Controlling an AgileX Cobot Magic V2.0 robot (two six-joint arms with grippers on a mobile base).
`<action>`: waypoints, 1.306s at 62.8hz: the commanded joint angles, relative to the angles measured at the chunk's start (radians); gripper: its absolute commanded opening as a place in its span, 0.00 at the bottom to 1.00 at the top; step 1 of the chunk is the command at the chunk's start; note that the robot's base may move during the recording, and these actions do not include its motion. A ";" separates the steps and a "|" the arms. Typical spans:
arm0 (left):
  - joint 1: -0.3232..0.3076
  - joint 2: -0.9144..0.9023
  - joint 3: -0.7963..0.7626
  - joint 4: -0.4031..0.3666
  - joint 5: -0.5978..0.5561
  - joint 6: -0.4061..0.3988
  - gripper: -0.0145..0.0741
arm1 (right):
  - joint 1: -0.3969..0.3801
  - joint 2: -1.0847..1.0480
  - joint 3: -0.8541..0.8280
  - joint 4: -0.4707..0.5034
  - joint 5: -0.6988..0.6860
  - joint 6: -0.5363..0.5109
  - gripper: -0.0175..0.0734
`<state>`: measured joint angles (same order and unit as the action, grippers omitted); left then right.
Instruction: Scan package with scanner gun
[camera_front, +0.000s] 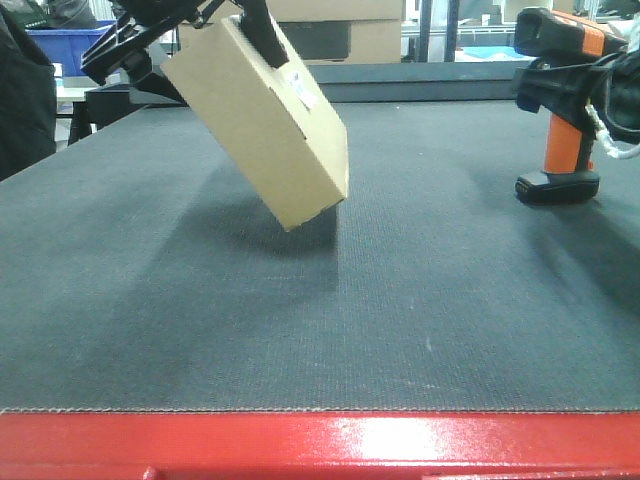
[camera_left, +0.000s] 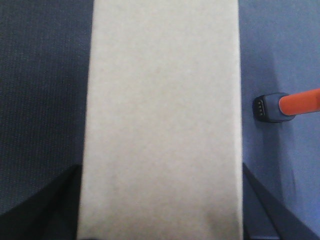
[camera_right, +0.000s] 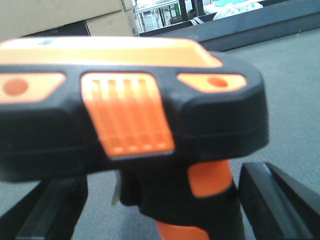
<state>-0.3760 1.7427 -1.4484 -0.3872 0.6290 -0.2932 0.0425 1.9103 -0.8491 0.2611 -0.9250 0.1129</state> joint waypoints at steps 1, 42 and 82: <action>-0.006 -0.010 -0.002 -0.008 -0.008 0.004 0.04 | -0.003 0.002 -0.012 0.000 -0.013 0.002 0.75; -0.006 -0.010 0.000 -0.008 0.021 0.004 0.04 | -0.071 0.002 -0.014 -0.113 0.013 -0.036 0.75; -0.007 -0.010 -0.001 -0.010 0.035 0.004 0.04 | -0.103 -0.009 -0.014 -0.148 0.006 -0.036 0.04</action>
<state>-0.3760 1.7427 -1.4458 -0.3872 0.6731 -0.2932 -0.0548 1.9103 -0.8562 0.1293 -0.8993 0.0859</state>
